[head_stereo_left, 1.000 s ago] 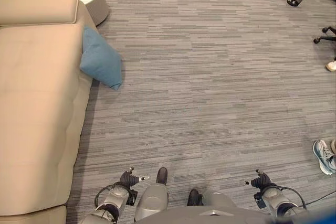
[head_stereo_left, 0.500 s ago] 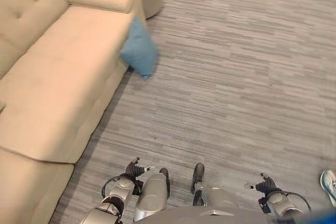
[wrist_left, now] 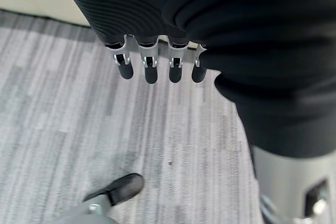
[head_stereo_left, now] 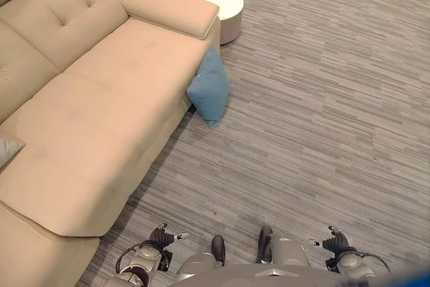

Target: Pick up all the scattered cushions and arrange them neatly on the sofa.

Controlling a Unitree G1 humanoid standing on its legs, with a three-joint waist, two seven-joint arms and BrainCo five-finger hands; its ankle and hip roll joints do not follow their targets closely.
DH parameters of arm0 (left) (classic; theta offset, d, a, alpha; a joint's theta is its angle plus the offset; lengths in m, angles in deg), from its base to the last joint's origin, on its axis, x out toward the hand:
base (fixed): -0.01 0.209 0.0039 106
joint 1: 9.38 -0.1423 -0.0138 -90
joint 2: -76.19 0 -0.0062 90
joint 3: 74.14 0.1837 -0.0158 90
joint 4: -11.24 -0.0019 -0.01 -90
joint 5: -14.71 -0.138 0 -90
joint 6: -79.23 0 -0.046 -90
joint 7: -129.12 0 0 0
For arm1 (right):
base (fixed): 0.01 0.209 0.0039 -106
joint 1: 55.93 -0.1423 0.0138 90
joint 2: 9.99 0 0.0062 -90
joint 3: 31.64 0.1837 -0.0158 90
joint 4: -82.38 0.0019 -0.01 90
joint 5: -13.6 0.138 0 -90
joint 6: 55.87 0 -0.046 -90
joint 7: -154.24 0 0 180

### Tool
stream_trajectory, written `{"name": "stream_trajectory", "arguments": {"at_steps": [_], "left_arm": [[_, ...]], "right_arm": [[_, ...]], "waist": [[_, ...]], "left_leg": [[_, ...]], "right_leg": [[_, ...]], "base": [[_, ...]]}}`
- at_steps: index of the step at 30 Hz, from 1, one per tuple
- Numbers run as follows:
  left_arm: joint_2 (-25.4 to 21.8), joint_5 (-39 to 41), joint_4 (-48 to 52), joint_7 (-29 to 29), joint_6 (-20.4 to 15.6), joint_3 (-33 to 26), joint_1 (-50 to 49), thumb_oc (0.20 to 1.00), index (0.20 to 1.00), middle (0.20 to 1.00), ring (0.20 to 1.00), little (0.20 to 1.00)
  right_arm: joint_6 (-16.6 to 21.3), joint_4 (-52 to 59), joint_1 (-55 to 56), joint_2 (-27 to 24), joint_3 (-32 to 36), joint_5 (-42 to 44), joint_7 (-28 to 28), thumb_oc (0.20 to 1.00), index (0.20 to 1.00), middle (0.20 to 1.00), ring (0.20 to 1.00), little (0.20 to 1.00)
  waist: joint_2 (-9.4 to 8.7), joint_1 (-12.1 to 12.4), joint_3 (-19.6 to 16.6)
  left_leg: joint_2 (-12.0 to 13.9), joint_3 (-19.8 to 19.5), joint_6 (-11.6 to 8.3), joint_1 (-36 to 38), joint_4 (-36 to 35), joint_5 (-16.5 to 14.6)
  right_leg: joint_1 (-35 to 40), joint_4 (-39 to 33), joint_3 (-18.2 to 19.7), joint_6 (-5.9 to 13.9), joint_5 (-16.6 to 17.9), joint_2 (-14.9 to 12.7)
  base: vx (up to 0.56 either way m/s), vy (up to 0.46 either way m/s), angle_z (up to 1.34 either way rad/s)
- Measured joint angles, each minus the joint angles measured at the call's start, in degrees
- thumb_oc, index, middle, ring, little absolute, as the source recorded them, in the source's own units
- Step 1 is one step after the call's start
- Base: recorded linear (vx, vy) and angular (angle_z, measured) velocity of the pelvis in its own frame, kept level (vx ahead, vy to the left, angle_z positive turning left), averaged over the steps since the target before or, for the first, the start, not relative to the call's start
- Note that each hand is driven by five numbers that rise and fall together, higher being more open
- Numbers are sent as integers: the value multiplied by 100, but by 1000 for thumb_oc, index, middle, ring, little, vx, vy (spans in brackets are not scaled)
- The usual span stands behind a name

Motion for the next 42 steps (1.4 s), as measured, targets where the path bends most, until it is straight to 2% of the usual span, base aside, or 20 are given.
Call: {"name": "stream_trajectory", "arguments": {"at_steps": [4,5,7,9,11,12,16,18,19,20,21,24,27,30,33,34,35,37,40,42], "left_arm": [[44,-94,-5,-14,-6,-46,-55,1000,1000,1000,1000,1000],[35,-95,-11,-13,-7,-45,-176,1000,1000,1000,1000,1000],[102,-95,-20,-22,-10,-46,-226,1000,1000,1000,1000,1000],[188,-94,-22,-29,-9,-129,-265,1000,1000,1000,1000,1000],[247,-89,-21,-32,-35,-301,-329,1000,1000,1000,1000,1000],[228,-88,-50,-28,-40,-259,-308,1000,1000,1000,1000,1000],[60,18,173,-32,-31,-283,-153,1000,1000,1000,1000,1000],[-28,33,303,-31,-85,-232,-85,1000,1000,1000,1000,1000],[-28,33,303,-31,-85,-232,-85,1000,1000,1000,1000,1000],[-3,32,301,-24,-79,-207,-37,1000,1000,1000,1000,1000],[136,33,296,-22,-93,-217,21,1000,1000,1000,1000,1000],[123,30,221,-36,-61,-252,-133,1000,1000,1000,1000,1000],[60,30,129,-35,-23,-264,-335,1000,1000,1000,1000,1000],[-16,32,186,-69,-23,-203,-232,1000,1000,1000,1000,1000],[-15,36,229,-132,-38,-111,37,1000,1000,1000,1000,1000],[35,37,225,-138,-37,11,0,1000,1000,1000,1000,1000],[67,37,223,-134,-41,2,-48,1000,1000,1000,1000,1000],[52,35,145,-129,-40,-22,-74,1000,1000,1000,1000,1000],[44,35,3,-125,-44,-21,-40,1000,1000,1000,1000,1000],[77,37,-6,-122,-49,-3,-111,1000,1000,1000,1000,1000]], "right_arm": [[-25,-23,1,3,123,-2,-26,1000,1000,1000,1000,1000],[-36,-82,99,5,119,-2,-35,1000,1000,1000,1000,1000],[-38,-139,99,-5,124,-2,-51,1000,1000,1000,1000,1000],[-29,-125,40,-21,123,-2,-55,1000,1000,1000,1000,1000],[63,-83,-38,-18,139,5,-55,1000,1000,1000,1000,1000],[112,-75,-44,-40,162,8,-51,1000,1000,1000,1000,1000],[84,-114,-188,-34,105,129,-33,1000,1000,1000,1000,1000],[59,-197,-188,-19,-92,175,-19,1000,1000,1000,1000,1000],[59,-197,-188,-19,-92,175,-19,1000,1000,1000,1000,1000],[43,-305,-182,-37,-113,175,-17,1000,1000,1000,1000,1000],[20,-531,-158,-66,-175,174,-17,1000,1000,1000,1000,1000],[2,-542,-7,-57,-209,167,-27,1000,1000,1000,1000,1000],[-19,-599,92,18,-184,164,-30,1000,1000,1000,1000,1000],[12,-430,21,-2,-189,156,-99,1000,1000,1000,1000,1000],[42,-137,-96,-3,-200,155,-137,1000,1000,1000,1000,1000],[46,-55,-208,-3,-205,155,-142,1000,1000,1000,1000,1000],[45,-67,-207,1,-222,155,-148,1000,1000,1000,1000,1000],[43,-75,-202,1,-221,155,-146,1000,1000,1000,1000,1000],[30,-132,-183,1,-178,156,-138,1000,1000,1000,1000,1000],[30,-145,-125,14,-155,156,-138,1000,1000,1000,1000,1000]], "waist": [[-83,-199,61],[-64,-289,48],[80,-252,9],[141,-252,41],[87,-116,29],[71,-53,-5],[-153,84,54],[-309,228,188],[-309,228,188],[-275,248,201],[-31,309,329],[-73,398,234],[-237,382,45],[-211,411,-93],[-53,386,16],[121,381,110],[213,285,136],[184,235,161],[24,129,165],[-72,91,199]], "left_leg": [[-45,-283,-20,435,110,-494],[99,-428,-203,812,81,-782],[431,-436,-482,1023,419,-951],[546,-421,-779,888,1178,-771],[677,-409,-1224,-154,3863,-133],[835,-360,-1208,-656,4838,80],[834,-521,-1031,-2281,5451,-30],[662,-256,-919,-2545,3460,-48],[662,-256,-919,-2545,3460,-48],[615,-192,-904,-2506,2522,8],[449,-133,-893,-2579,547,636],[277,202,-680,-2341,697,817],[36,224,224,-1709,494,1167],[-173,138,451,-1031,280,780],[-281,-1,641,-735,388,439],[-321,-121,538,-458,387,237],[-341,-295,440,-262,350,163],[-345,-669,302,-112,316,53],[-339,-1356,284,54,404,-169],[-337,-1749,57,290,478,-312]], "right_leg": [[-234,-1298,2,170,677,62],[-181,-742,-19,71,678,111],[-63,-392,-51,-613,995,351],[345,-583,-77,-1173,936,537],[980,-969,74,-1382,735,720],[1182,-1132,106,-1410,697,797],[1651,-1271,427,-1600,321,873],[2224,-1627,571,-1399,95,953],[2224,-1627,571,-1399,95,953],[2298,-1628,591,-1293,-33,999],[2672,-1606,551,-1154,-262,1261],[3121,-1595,625,-1047,-708,1226],[3445,-1238,702,-531,-1081,964],[2312,1904,697,130,-1449,427],[537,3762,851,300,-1371,-17],[-54,3543,770,250,-1229,-276],[-100,1715,693,131,-940,-292],[-68,55,1151,195,-366,12],[75,-908,2218,130,397,471],[443,-914,2135,-145,850,463]], "base": [[360,-173,40],[473,-275,43],[349,-240,21],[238,-302,-2],[169,-239,-40],[167,-200,-47],[252,-101,-39],[429,-25,-44],[391,4,-29],[377,20,-17],[382,51,-32],[358,88,-25],[367,157,-11],[163,144,2],[261,38,36],[467,-158,57],[401,-180,59],[283,-143,91],[194,-167,121],[152,-236,161]]}}
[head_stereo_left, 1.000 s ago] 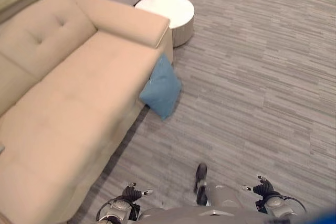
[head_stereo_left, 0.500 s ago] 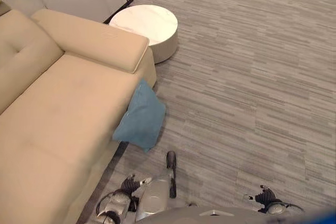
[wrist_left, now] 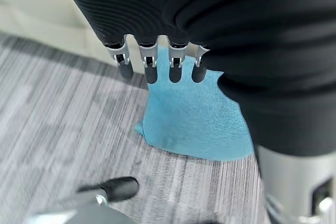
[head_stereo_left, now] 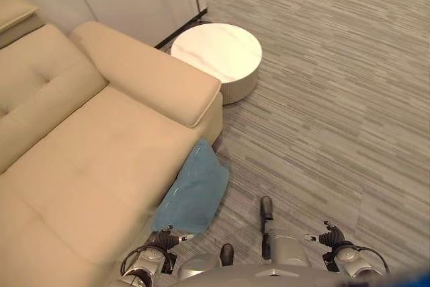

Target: Pick up all the scattered cushions and arrange them neatly on the sofa.

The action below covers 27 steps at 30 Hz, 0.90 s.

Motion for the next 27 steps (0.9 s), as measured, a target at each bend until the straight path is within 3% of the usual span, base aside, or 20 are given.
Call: {"name": "stream_trajectory", "arguments": {"at_steps": [1,2,3,4,5,7,8,10,12,13,14,15,16,17,18,19,22,23,26,27], "left_arm": [[106,0,7,-6,-31,8,-30,1000,1000,1000,1000,1000],[116,1,44,2,-82,8,27,1000,1000,1000,1000,1000],[208,5,7,-1,-98,-120,-136,1000,1000,1000,1000,1000],[118,2,-4,-1,-109,-57,-76,1000,1000,1000,1000,1000],[77,4,18,-2,-93,19,-24,1000,1000,1000,1000,1000],[49,5,83,-7,-78,10,-1,1000,1000,1000,1000,1000],[15,6,66,-5,-71,7,13,1000,1000,1000,1000,1000],[-54,4,63,-5,-50,14,127,1000,1000,1000,1000,1000],[-81,2,78,-6,-43,18,161,1000,1000,1000,1000,1000],[-61,-2,39,-2,-18,4,203,1000,1000,1000,1000,1000],[-28,-3,34,-3,-19,11,268,1000,1000,1000,1000,1000],[-32,-2,75,-1,-42,4,286,1000,1000,1000,1000,1000],[0,-4,89,3,-45,2,226,1000,1000,1000,1000,1000],[63,-6,-13,-5,5,-17,194,1000,1000,1000,1000,1000],[10,-9,13,-1,3,-28,81,1000,1000,1000,1000,1000],[-77,-7,-1,-1,11,-32,45,1000,1000,1000,1000,1000],[-45,-8,-10,-2,27,-107,-188,1000,1000,1000,1000,1000],[-54,-10,2,-9,26,-108,-224,1000,1000,1000,1000,1000],[-78,-11,7,-9,25,-101,-213,1000,1000,1000,1000,1000],[-68,-10,7,-10,27,-95,-235,1000,1000,1000,1000,1000]], "right_arm": [[-2,-118,87,-14,33,1,2,1000,1000,1000,1000,1000],[10,-171,86,-42,47,1,4,1000,1000,1000,1000,1000],[50,-102,-144,-39,75,7,17,1000,1000,1000,1000,1000],[55,-56,-42,-27,108,7,16,1000,1000,1000,1000,1000],[73,-29,2,-71,134,9,15,1000,1000,1000,1000,1000],[115,-30,-72,-136,156,12,24,1000,1000,1000,1000,1000],[108,-9,-148,-146,168,23,39,1000,1000,1000,1000,1000],[124,33,-163,-144,185,54,43,1000,1000,1000,1000,1000],[146,99,-159,-149,185,72,51,1000,1000,1000,1000,1000],[146,159,-45,-167,183,86,70,1000,1000,1000,1000,1000],[119,139,100,-161,188,129,78,1000,1000,1000,1000,1000],[97,105,235,-101,181,140,72,1000,1000,1000,1000,1000],[101,118,244,-125,162,154,71,1000,1000,1000,1000,1000],[99,117,191,-149,184,179,75,1000,1000,1000,1000,1000],[54,76,269,-56,182,179,67,1000,1000,1000,1000,1000],[29,67,296,-3,179,177,49,1000,1000,1000,1000,1000],[29,81,269,-75,187,168,37,1000,1000,1000,1000,1000],[28,102,246,-59,182,113,10,1000,1000,1000,1000,1000],[20,103,115,-75,166,2,-20,1000,1000,1000,1000,1000],[21,137,36,-104,168,3,-17,1000,1000,1000,1000,1000]], "waist": [[95,13,-67],[92,152,-75],[111,267,-61],[29,231,-100],[-40,275,-107],[-45,293,-96],[-62,287,-11],[-131,137,79],[-141,101,113],[-44,-127,157],[-33,-271,151],[-25,-149,141],[110,-99,113],[302,-100,158],[122,-139,64],[-30,-145,-7],[34,-134,-60],[-9,-22,-181],[-35,7,-234],[47,-20,-203]], "left_leg": [[162,-320,-217,16,299,-126],[203,-219,-350,-71,588,-187],[373,-206,-533,-202,698,-66],[401,-426,-697,-371,866,26],[467,-292,-747,-564,933,76],[688,183,-828,-736,945,1],[804,658,-827,-773,954,-2],[1018,1371,-830,-1059,1049,-4],[1207,1967,-747,-1229,918,21],[1366,2563,-713,-1424,916,53],[1436,2793,-718,-1573,907,65],[1393,2758,-717,-1553,906,67],[1492,2726,-655,-1558,810,-18],[1634,2732,-568,-1633,897,107],[1417,2717,-597,-1543,737,120],[1232,2710,-609,-1455,588,183],[1092,2555,-440,-1137,196,514],[903,2521,-243,-1106,173,534],[704,2531,-47,-927,66,422],[653,2515,37,-800,-9,437]], "right_leg": [[372,-89,-485,-275,177,8],[515,-207,-652,-484,167,77],[640,-262,-922,-590,153,133],[829,-465,-1338,-549,8,80],[882,-564,-1572,-595,-15,100],[909,-648,-1941,-755,-85,189],[976,-665,-2140,-888,-124,204],[1057,-697,-2565,-964,-248,207],[1061,-688,-2773,-941,-246,206],[1158,-698,-3260,-807,-275,170],[1163,-682,-3483,-785,-380,139],[1072,-480,-3340,-688,-485,77],[1030,-259,-3204,-407,-569,139],[758,612,-2859,-412,-746,189],[734,1038,-2589,-328,-1218,-22],[801,877,-2444,-482,-1371,-115],[1085,628,-2438,-342,-1281,-112],[1060,723,-2408,-318,-1254,-233],[964,1224,-2354,-223,-1379,-556],[827,1708,-2341,-218,-1378,-684]], "base": [[81,-311,182],[50,-298,164],[46,-416,144],[7,-216,171],[13,-227,179],[3,-107,110],[-22,-27,104],[-10,-33,102],[27,-26,76],[110,-4,144],[129,27,128],[179,63,45],[149,91,-6],[178,109,13],[226,154,41],[163,125,37],[103,180,3],[105,232,3],[147,166,6],[123,86,6]]}}
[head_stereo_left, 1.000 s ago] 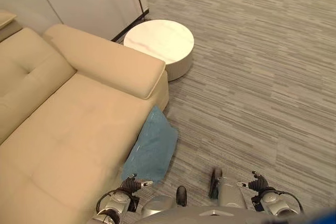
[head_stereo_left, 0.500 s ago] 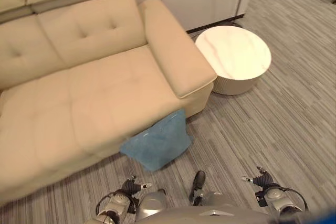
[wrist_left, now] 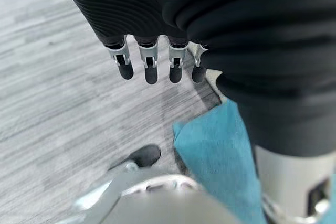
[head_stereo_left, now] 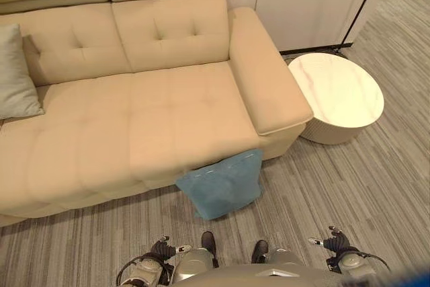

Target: Pick up all the scattered cushions and arrange them neatly on the sofa.

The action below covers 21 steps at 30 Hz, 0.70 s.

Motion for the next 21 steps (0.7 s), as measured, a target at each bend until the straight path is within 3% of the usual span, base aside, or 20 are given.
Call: {"name": "stream_trajectory", "arguments": {"at_steps": [1,2,3,4,5,6,7,8,10,11,13,16,18,21], "left_arm": [[-15,0,5,3,-7,6,29,1000,1000,1000,1000,1000],[-135,0,8,7,-27,9,82,1000,1000,1000,1000,1000],[-175,0,-3,10,-23,11,63,1000,1000,1000,1000,1000],[-191,0,-16,10,-22,2,-2,1000,1000,1000,1000,1000],[-193,1,-28,10,-20,2,-21,1000,1000,1000,1000,1000],[-177,1,-39,11,-21,-3,-5,1000,1000,1000,1000,1000],[-222,3,-40,12,-28,-52,-55,1000,1000,1000,1000,1000],[-171,6,-1,12,-47,-120,-95,1000,1000,1000,1000,1000],[-116,8,-3,16,-52,-172,-117,1000,1000,1000,1000,1000],[-89,9,-3,12,-53,-161,-143,1000,1000,1000,1000,1000],[18,10,34,6,-54,-142,-185,1000,1000,1000,1000,1000],[164,11,235,6,-60,-135,-218,1000,1000,1000,1000,1000],[227,12,238,8,-62,-121,-154,1000,1000,1000,1000,1000],[231,10,237,7,-63,-116,-98,1000,1000,1000,1000,1000]], "right_arm": [[4,19,2,-1,-8,0,-7,1000,1000,1000,1000,1000],[5,117,110,26,-44,0,-34,1000,1000,1000,1000,1000],[9,117,118,34,-68,-1,-44,1000,1000,1000,1000,1000],[9,117,102,33,-132,0,-44,1000,1000,1000,1000,1000],[8,115,85,36,-224,-2,-48,1000,1000,1000,1000,1000],[7,116,71,37,-271,-2,-61,1000,1000,1000,1000,1000],[8,91,174,46,-249,-2,-85,1000,1000,1000,1000,1000],[8,-1,160,8,-167,-5,-96,1000,1000,1000,1000,1000],[8,12,-25,1,-165,-8,-104,1000,1000,1000,1000,1000],[9,48,29,-8,-162,-7,-102,1000,1000,1000,1000,1000],[40,286,114,-82,-156,-8,-97,1000,1000,1000,1000,1000],[108,522,47,-320,-156,-7,-95,1000,1000,1000,1000,1000],[109,497,87,-424,-156,-7,-95,1000,1000,1000,1000,1000],[107,413,199,-385,-172,-10,-99,1000,1000,1000,1000,1000]], "waist": [[32,-3,-15],[31,-86,-86],[-28,-59,-102],[-36,-57,-108],[-55,-64,-117],[-83,-83,-93],[-208,-130,-45],[-199,-82,1],[-58,2,37],[-41,2,-7],[-59,36,-163],[79,-6,-165],[245,-29,-157],[240,-47,-146]], "left_leg": [[-42,-26,53,80,-61,10],[-155,-257,117,182,-149,-12],[-201,-295,104,294,-263,-8],[-205,-315,91,343,-318,-12],[-211,-393,60,339,-317,-31],[-221,-504,38,336,-337,-49],[-333,-740,-45,491,-316,-93],[-235,-873,-216,581,-225,-215],[184,-985,-411,586,-165,-290],[376,-1120,-523,689,-169,-331],[525,-1233,-721,725,-133,-325],[522,-1232,-755,568,-5,-305],[520,-1233,-754,621,-127,-310],[377,-1189,-665,646,-301,-212]], "right_leg": [[-181,487,130,20,10,-110],[-628,1008,1103,394,-169,-37],[-715,534,1424,411,-166,56],[-728,92,1513,465,-79,118],[-722,-404,1530,510,72,142],[-788,-1172,1529,588,502,171],[-591,-1483,1495,516,1084,126],[-375,-1663,1512,224,1504,255],[-14,-2146,1215,135,1519,606],[215,-2235,1057,-8,1426,778],[347,-2418,984,-274,1380,1004],[333,-2409,1011,-384,1381,1011],[324,-2417,1003,-336,1413,1008],[257,-2417,1044,-207,1501,849]], "base": [[216,30,65],[218,-25,64],[242,-86,58],[144,-89,17],[123,-120,31],[66,-118,85],[44,-194,91],[95,-277,73],[116,-315,38],[47,-188,54],[13,-79,27],[0,0,0],[-10,41,0],[-43,88,-5]]}}
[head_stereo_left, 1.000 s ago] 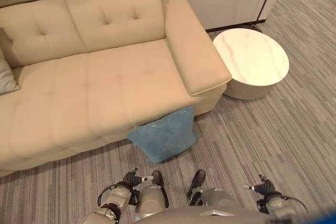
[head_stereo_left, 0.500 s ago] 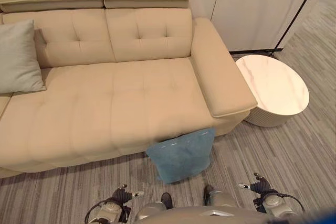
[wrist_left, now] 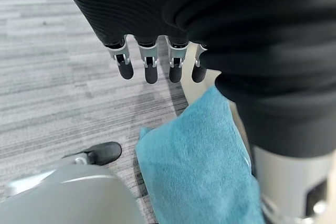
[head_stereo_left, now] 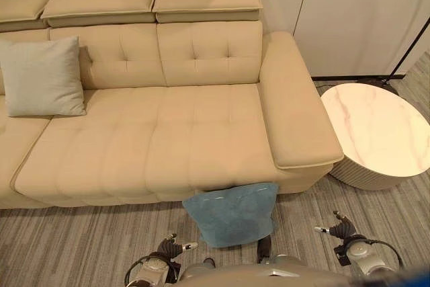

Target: Pick up all the scattered cushions and arrange them neatly on the sofa.

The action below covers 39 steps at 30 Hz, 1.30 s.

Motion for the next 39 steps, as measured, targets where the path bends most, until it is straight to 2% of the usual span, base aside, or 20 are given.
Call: {"name": "stream_trajectory", "arguments": {"at_steps": [3,5,7,8,9,11,13,15,16,18,21,24,27,28,29,31,33,35,37,39], "left_arm": [[-61,-4,-10,-3,2,5,-1,1000,1000,1000,1000,1000],[-268,-2,-21,1,10,5,-21,1000,1000,1000,1000,1000],[-350,6,-19,5,10,-4,30,1000,1000,1000,1000,1000],[-356,14,-4,6,7,-17,67,1000,1000,1000,1000,1000],[-354,56,0,10,-3,-51,103,1000,1000,1000,1000,1000],[-366,151,-5,11,-16,-46,85,1000,1000,1000,1000,1000],[-429,173,-25,9,-40,-46,13,1000,1000,1000,1000,1000],[-449,173,-41,10,-58,-47,9,1000,1000,1000,1000,1000],[-412,173,-61,12,-82,-46,27,1000,1000,1000,1000,1000],[-307,226,3,13,-86,-49,20,1000,1000,1000,1000,1000],[-212,416,129,18,-89,-43,50,1000,1000,1000,1000,1000],[-255,799,669,310,-216,-34,468,1000,1000,1000,1000,1000],[-317,1128,984,624,-397,-1,1236,1000,1000,1000,1000,1000],[-317,1128,984,624,-397,-1,1236,1000,1000,1000,1000,1000],[-371,1339,1232,837,-496,5,1785,1000,1000,1000,1000,1000],[-385,1417,1389,924,-594,13,1896,1000,1000,1000,1000,1000],[-570,1624,1979,1162,-741,172,2085,1000,1000,1000,1000,1000],[-707,1704,2341,1312,-823,228,2593,1000,1000,1000,1000,1000],[-812,1742,2851,1478,-909,244,2894,1000,1000,1000,1000,1000],[-844,1741,2915,1613,-988,247,3445,1000,1000,1000,1000,1000]], "right_arm": [[-9,-51,88,41,-19,-119,-1,1000,1000,1000,1000,1000],[-9,-114,34,229,-26,-214,1,1000,1000,1000,1000,1000],[-12,-220,-68,335,-42,-215,-2,1000,1000,1000,1000,1000],[-24,-298,-110,382,-41,-215,-7,1000,1000,1000,1000,1000],[-44,-323,-139,412,-43,-215,-24,1000,1000,1000,1000,1000],[-46,-322,-147,414,-42,-215,-39,1000,1000,1000,1000,1000],[-45,-313,-147,413,-42,-213,-35,1000,1000,1000,1000,1000],[-44,-304,-184,399,-43,-213,-29,1000,1000,1000,1000,1000],[-34,-207,-202,382,-48,-212,-7,1000,1000,1000,1000,1000],[-11,-21,-163,358,-51,-210,-7,1000,1000,1000,1000,1000],[13,-11,-214,315,-45,-199,20,1000,1000,1000,1000,1000],[24,59,-599,104,-52,-79,174,1000,1000,1000,1000,1000],[29,286,-1325,-101,-28,139,379,1000,1000,1000,1000,1000],[29,286,-1325,-101,-28,139,379,1000,1000,1000,1000,1000],[94,554,-1871,-94,51,469,546,1000,1000,1000,1000,1000],[160,718,-2130,-40,15,609,625,1000,1000,1000,1000,1000],[270,1087,-2600,-195,26,819,877,1000,1000,1000,1000,1000],[323,1328,-3246,-292,26,932,1008,1000,1000,1000,1000,1000],[432,1765,-3607,-440,-37,931,1104,1000,1000,1000,1000,1000],[460,1851,-4253,-574,-167,910,1195,1000,1000,1000,1000,1000]], "waist": [[-163,-20,39],[-517,-32,81],[-591,-16,140],[-478,7,204],[-403,29,229],[-310,44,218],[-377,67,185],[-366,80,205],[-235,78,274],[-52,61,331],[-61,62,384],[-99,79,777],[-81,68,1495],[-81,68,1495],[-99,73,1915],[-85,117,1985],[-85,140,2043],[-87,166,2318],[-114,178,2370],[-140,158,2445]], "left_leg": [[-199,42,122,-17,-91,132],[-441,269,278,-197,-24,184],[-463,417,393,-345,26,225],[-388,476,444,-384,6,255],[-298,496,460,-403,6,261],[-221,520,484,-402,-15,256],[-304,462,459,-397,-23,303],[-322,425,408,-411,-24,339],[-281,290,323,-452,-35,381],[-170,136,186,-541,-65,456],[-40,12,74,-771,40,502],[-28,-68,37,-1562,469,538],[-75,-188,30,-2465,1000,562],[-75,-188,30,-2465,1000,562],[-95,-227,0,-3002,1231,557],[-113,-243,18,-3228,1301,567],[-167,-282,38,-4153,1744,519],[-200,-326,14,-4785,2007,596],[-220,-339,37,-5466,2260,580],[-235,-348,10,-5950,2491,605]], "right_leg": [[-138,10,94,148,135,-164],[-433,88,344,288,285,-355],[-605,164,356,458,148,-457],[-686,320,249,528,40,-436],[-740,584,83,514,23,-418],[-707,924,-31,591,-98,-457],[-288,698,-37,661,-229,-598],[-42,293,-17,622,-212,-597],[104,6,-117,501,-138,-527],[79,5,-259,385,-171,-415],[-44,15,-364,340,-186,-289],[-675,247,-456,283,-103,-315],[-1571,869,-473,211,-135,-404],[-1571,869,-473,211,-135,-404],[-2191,1363,-492,46,-249,-536],[-2428,1553,-489,36,-290,-586],[-3416,2171,-463,0,-465,-730],[-4058,2524,-465,-40,-477,-807],[-4750,2818,-458,-96,-515,-875],[-5231,3048,-464,-151,-549,-925]], "base": [[-98,118,-15],[-149,112,-44],[-42,26,-23],[4,1,-18],[13,-25,-18],[7,-33,-15],[-16,-72,3],[-27,-143,22],[-11,-122,34],[-13,-97,36],[-126,-63,21],[-282,-26,16],[-180,5,10],[-127,6,19],[-42,-10,16],[-92,-7,13],[-137,11,17],[-130,10,21],[-53,3,10],[-22,-5,8]]}}
